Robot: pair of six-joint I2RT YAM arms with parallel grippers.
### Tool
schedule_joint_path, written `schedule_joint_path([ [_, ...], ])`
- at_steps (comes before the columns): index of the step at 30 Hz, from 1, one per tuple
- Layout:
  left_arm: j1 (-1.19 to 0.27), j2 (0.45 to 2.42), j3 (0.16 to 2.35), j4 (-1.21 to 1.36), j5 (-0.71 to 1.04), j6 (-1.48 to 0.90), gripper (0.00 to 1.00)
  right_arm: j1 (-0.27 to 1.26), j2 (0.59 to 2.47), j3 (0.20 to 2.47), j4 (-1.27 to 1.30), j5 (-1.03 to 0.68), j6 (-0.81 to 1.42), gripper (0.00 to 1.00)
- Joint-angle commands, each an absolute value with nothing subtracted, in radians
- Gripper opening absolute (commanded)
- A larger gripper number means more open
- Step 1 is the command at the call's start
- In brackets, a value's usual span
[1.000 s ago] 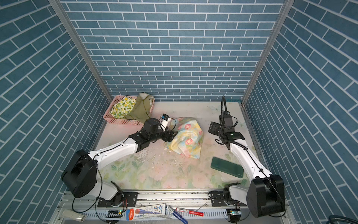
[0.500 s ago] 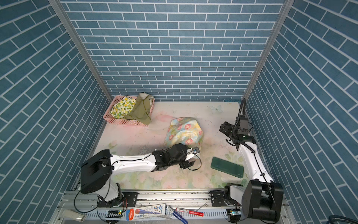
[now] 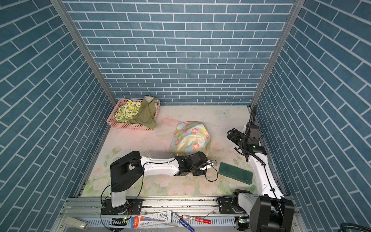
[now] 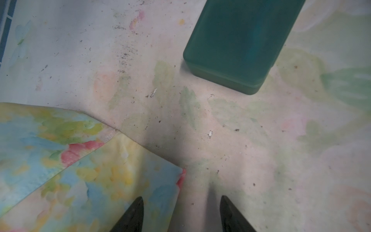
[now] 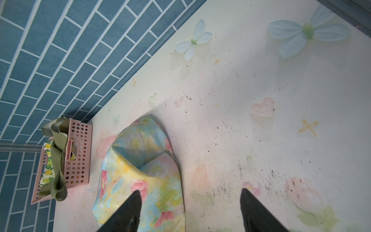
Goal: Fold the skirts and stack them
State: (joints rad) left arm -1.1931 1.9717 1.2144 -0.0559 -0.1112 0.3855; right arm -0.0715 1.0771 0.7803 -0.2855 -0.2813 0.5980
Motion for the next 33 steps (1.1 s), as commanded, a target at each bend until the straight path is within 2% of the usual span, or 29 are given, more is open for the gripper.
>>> schedule_joint_path([
  [1,-1.195,2.034,1.268,-0.105,-0.117,0.409,0.56,-0.075,1.041,0.749,-0.268,-0.301,0.588,0.77],
  [3,-1.193,2.062,1.29,-0.111,-0.132,0.421,0.45,-0.075,1.026,0.749,-0.278,-0.292,0.579,0.77],
  [7,-1.17,2.086,1.317,-0.09,-0.147,0.429,0.0,-0.075,1.005,0.75,-0.289,-0.278,0.565,0.77],
  [12,-1.123,1.988,1.295,-0.043,-0.121,0.415,0.0,-0.075,1.013,0.758,-0.294,-0.252,0.544,0.77],
  [19,-1.041,1.708,1.191,0.015,-0.05,0.323,0.0,-0.032,1.036,0.742,-0.234,-0.259,0.531,0.78],
  [25,-0.869,1.516,1.078,0.085,-0.027,0.135,0.0,0.077,1.113,0.743,-0.19,-0.239,0.501,0.77],
  [29,-0.736,1.449,1.003,0.132,-0.039,0.02,0.0,0.158,1.204,0.762,-0.174,-0.222,0.487,0.77],
  [33,-0.67,1.423,0.963,0.159,-0.068,-0.042,0.0,0.209,1.286,0.769,-0.105,-0.245,0.529,0.78],
])
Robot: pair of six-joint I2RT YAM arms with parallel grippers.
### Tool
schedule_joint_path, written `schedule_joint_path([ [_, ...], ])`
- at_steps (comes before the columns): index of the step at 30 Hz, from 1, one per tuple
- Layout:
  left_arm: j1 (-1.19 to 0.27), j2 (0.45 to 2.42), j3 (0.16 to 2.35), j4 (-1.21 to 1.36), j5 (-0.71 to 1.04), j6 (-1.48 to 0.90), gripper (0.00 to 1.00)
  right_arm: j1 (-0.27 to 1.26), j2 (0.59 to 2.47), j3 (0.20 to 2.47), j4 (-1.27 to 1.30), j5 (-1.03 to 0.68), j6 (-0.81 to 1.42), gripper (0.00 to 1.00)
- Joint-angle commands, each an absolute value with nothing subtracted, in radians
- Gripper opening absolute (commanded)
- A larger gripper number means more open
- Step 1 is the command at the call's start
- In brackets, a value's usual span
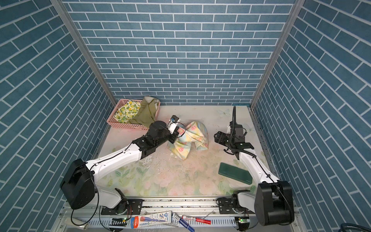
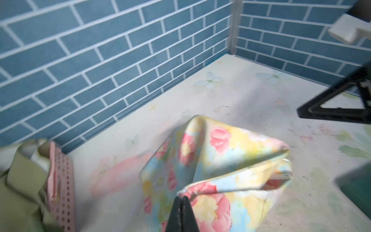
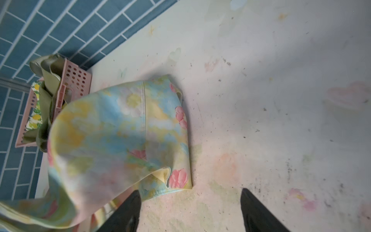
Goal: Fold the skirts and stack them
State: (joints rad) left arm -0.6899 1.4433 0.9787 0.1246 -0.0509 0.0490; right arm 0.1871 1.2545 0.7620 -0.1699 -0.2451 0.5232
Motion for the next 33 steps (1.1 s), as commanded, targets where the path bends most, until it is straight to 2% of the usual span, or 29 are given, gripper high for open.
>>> schedule_joint_path([
  [1,-0.662,1.422,0.96,0.157,-0.085,-0.049,0.0,0.221,1.305,0.774,-0.084,-0.258,0.547,0.77],
  [10,-0.593,1.417,0.952,0.124,-0.185,-0.15,0.0,0.297,1.399,0.783,-0.053,-0.226,0.53,0.77],
  [19,-0.542,1.417,0.965,0.086,-0.186,-0.184,0.0,0.347,1.454,0.754,-0.009,-0.18,0.5,0.77],
  [29,-0.536,1.401,0.942,0.091,-0.19,-0.191,0.0,0.37,1.6,0.723,0.11,-0.183,0.686,0.76],
  [33,-0.537,1.399,0.934,0.093,-0.191,-0.194,0.0,0.371,1.67,0.683,0.265,-0.24,0.781,0.7],
])
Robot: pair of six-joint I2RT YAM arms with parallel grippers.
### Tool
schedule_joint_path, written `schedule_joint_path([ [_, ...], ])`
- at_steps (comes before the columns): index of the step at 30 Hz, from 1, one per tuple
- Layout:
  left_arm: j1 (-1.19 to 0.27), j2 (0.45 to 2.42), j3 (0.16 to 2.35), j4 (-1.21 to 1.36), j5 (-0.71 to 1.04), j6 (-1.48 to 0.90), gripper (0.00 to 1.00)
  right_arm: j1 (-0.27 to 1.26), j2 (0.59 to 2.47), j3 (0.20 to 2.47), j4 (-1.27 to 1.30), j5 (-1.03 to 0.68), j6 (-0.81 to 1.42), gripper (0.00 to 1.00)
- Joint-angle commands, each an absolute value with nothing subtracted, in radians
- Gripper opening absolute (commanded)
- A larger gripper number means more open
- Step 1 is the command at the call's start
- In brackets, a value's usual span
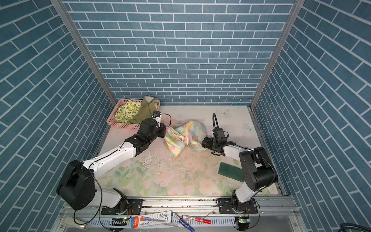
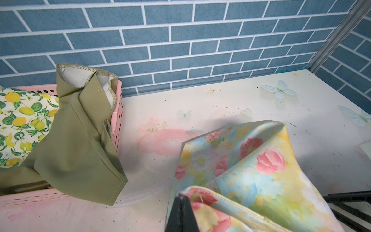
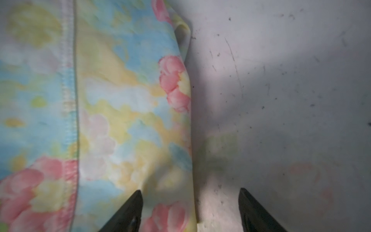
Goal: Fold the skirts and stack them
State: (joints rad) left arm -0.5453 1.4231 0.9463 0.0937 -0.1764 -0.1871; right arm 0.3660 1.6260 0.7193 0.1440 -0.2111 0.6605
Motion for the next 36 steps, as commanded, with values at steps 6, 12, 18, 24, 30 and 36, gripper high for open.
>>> schedule_joint_path([
  [6,-0.536,1.393,0.953,0.088,-0.187,-0.198,0.0,0.424,1.7,0.671,0.465,-0.302,0.898,0.09],
  [12,-0.536,1.359,0.99,0.071,-0.197,-0.191,0.0,0.425,1.506,0.726,0.283,-0.211,0.824,0.0],
  [18,-0.541,1.284,1.041,0.009,-0.207,-0.202,0.0,0.425,1.25,0.805,-0.027,-0.062,0.722,0.0],
  [24,-0.601,1.151,1.09,-0.055,-0.239,-0.153,0.0,0.434,1.006,0.919,-0.263,0.052,0.647,0.0],
  [30,-0.769,1.089,1.225,-0.129,-0.36,-0.011,0.0,0.442,0.903,1.147,-0.505,0.114,0.599,0.0],
  [36,-0.814,1.226,1.422,-0.161,-0.361,0.062,0.0,0.352,1.078,1.388,-0.592,-0.005,0.592,0.0],
])
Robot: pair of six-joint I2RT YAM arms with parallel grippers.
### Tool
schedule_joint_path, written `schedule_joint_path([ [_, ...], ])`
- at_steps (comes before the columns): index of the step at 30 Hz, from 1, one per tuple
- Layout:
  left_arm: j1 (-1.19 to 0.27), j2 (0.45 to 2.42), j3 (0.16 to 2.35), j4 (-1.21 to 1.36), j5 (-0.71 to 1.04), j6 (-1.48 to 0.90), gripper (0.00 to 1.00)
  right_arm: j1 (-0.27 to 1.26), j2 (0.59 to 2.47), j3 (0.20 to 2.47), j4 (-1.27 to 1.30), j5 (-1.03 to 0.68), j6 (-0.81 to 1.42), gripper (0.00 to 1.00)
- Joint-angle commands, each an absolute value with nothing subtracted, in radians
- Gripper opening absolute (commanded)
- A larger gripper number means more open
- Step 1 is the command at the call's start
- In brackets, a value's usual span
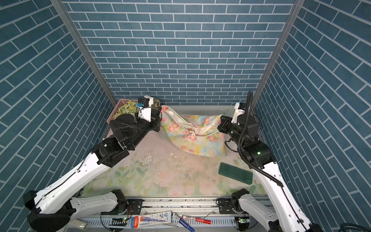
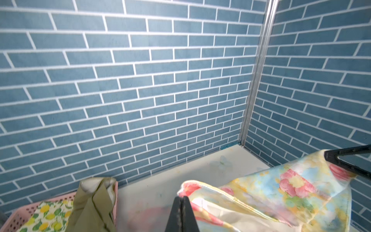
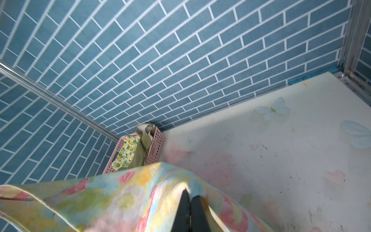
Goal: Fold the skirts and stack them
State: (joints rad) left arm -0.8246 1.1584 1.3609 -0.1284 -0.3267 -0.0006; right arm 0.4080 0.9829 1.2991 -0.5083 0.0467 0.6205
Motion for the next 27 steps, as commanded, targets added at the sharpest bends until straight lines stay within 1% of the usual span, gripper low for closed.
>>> schedule_joint_path([
  [1,-0.791,1.272,1.462,-0.172,-0.344,0.06,0.0,0.29,1.133,1.409,-0.574,-0.076,0.606,0.0],
  [2,-0.753,1.327,1.502,-0.19,-0.303,0.036,0.0,0.225,1.198,1.425,-0.544,-0.167,0.627,0.0],
  [3,-0.711,1.376,1.534,-0.202,-0.258,0.006,0.0,0.184,1.254,1.434,-0.516,-0.21,0.637,0.0],
  [5,-0.63,1.495,1.589,-0.215,-0.175,-0.048,0.0,0.134,1.393,1.472,-0.48,-0.236,0.634,0.0],
  [8,-0.557,1.692,1.681,-0.237,-0.13,-0.083,0.0,0.074,1.607,1.56,-0.423,-0.306,0.644,0.0],
  [9,-0.537,1.761,1.731,-0.264,-0.119,-0.093,0.02,0.059,1.669,1.604,-0.423,-0.321,0.644,0.12],
  [10,-0.519,1.833,1.79,-0.303,-0.112,-0.101,0.21,0.047,1.728,1.652,-0.423,-0.34,0.644,0.37],
  [11,-0.509,1.892,1.838,-0.333,-0.113,-0.104,0.43,0.039,1.774,1.696,-0.44,-0.341,0.635,0.53],
  [12,-0.502,1.942,1.883,-0.363,-0.109,-0.111,0.58,0.037,1.808,1.743,-0.475,-0.311,0.616,0.65],
  [13,-0.499,1.973,1.908,-0.381,-0.109,-0.115,0.67,0.036,1.823,1.766,-0.498,-0.29,0.597,0.77],
  [14,-0.499,1.985,1.915,-0.389,-0.113,-0.115,0.72,0.033,1.822,1.767,-0.51,-0.278,0.583,0.84],
  [16,-0.499,1.974,1.884,-0.383,-0.123,-0.118,0.79,0.023,1.789,1.717,-0.518,-0.246,0.567,0.87],
  [18,-0.499,1.95,1.843,-0.378,-0.132,-0.123,0.82,0.016,1.737,1.64,-0.514,-0.224,0.547,0.87],
  [23,-0.51,1.873,1.688,-0.359,-0.131,-0.153,0.83,-0.009,1.613,1.413,-0.504,-0.191,0.511,0.87],
  [27,-0.539,1.836,1.567,-0.36,-0.153,-0.174,0.83,-0.049,1.559,1.266,-0.491,-0.2,0.508,0.86],
])
